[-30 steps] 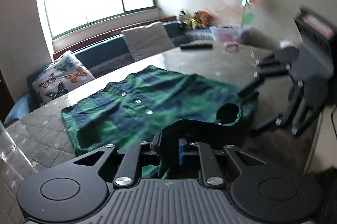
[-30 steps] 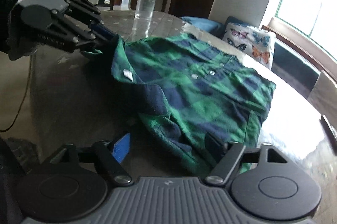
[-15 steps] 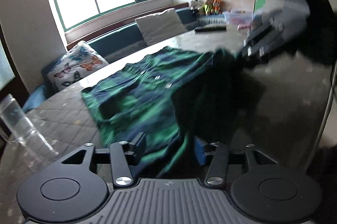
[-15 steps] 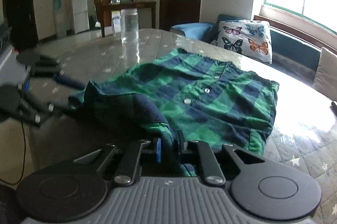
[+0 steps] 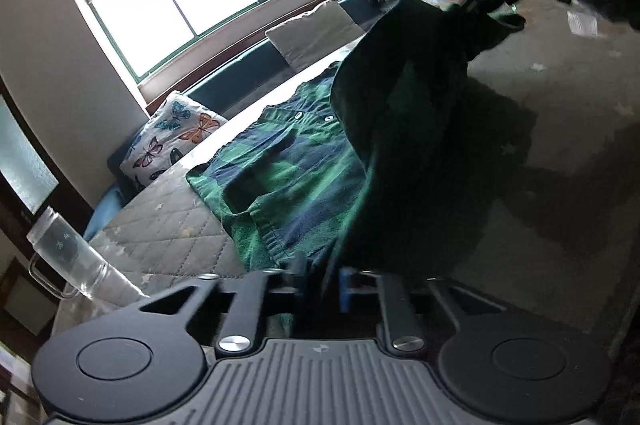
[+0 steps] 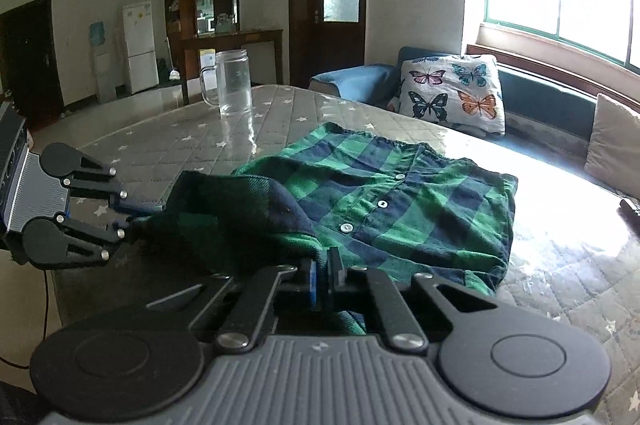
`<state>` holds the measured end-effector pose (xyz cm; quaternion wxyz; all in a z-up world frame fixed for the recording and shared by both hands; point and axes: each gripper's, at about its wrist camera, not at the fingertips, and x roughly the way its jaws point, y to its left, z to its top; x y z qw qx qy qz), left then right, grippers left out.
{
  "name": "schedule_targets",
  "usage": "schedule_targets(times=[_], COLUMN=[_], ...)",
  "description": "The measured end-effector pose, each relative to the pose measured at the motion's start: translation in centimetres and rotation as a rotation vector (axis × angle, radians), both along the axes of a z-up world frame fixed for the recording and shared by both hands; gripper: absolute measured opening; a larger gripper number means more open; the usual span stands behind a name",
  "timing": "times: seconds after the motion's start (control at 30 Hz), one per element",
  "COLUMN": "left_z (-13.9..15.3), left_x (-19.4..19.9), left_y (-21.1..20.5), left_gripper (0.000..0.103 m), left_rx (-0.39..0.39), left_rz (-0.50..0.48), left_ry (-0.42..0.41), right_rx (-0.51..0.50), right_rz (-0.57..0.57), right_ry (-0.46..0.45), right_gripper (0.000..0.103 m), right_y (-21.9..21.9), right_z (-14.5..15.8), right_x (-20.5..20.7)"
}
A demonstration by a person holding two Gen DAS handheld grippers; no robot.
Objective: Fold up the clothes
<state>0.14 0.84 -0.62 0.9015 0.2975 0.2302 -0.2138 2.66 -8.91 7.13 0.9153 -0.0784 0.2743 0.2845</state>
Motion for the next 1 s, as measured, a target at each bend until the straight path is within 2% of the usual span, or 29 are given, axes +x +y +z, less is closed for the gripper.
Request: schedule_targets(times=[0.17, 0.47, 0.6, 0.77, 0.9, 1.0], left_z=[1.8, 7.0, 9.3, 10.1, 10.9, 11.0], left_x=[-1.5, -7.5, -10.0, -6.2, -1.3, 3.7], left_y=[0.6, 2.0, 2.6, 2.8, 2.8, 2.8], left_gripper=[0.007, 0.007, 0.007, 0.007, 0.007, 0.007], left_rx=[-0.05, -0.141, -0.181, -0.25, -0.273, -0.288], left_rz=[-0.016, -0.029, -0.028, 0.023, 0.053, 0.079], left_ry=[-0.001, -0.048, -0.073, -0.073, -0.059, -0.009], right_rx=[0.036, 0.093, 0.1, 0.1, 0.109, 0.109], right_rz=[-0.006, 0.055, 0.067, 0.051, 0.023, 0.007], right_ry=[-0.035, -0.081, -0.103, -0.108, -0.073, -0.043], right_gripper=[0.003, 0.003, 0.003, 0.003, 0.003, 0.003], right_y=[-0.6, -2.2, -2.3, -2.0, -1.8, -1.8], right_z=[0.8, 5.1, 6.8, 7.8, 8.5, 8.6], right_x=[-1.5, -9.4, -10.9, -8.1, -3.1, 1.6])
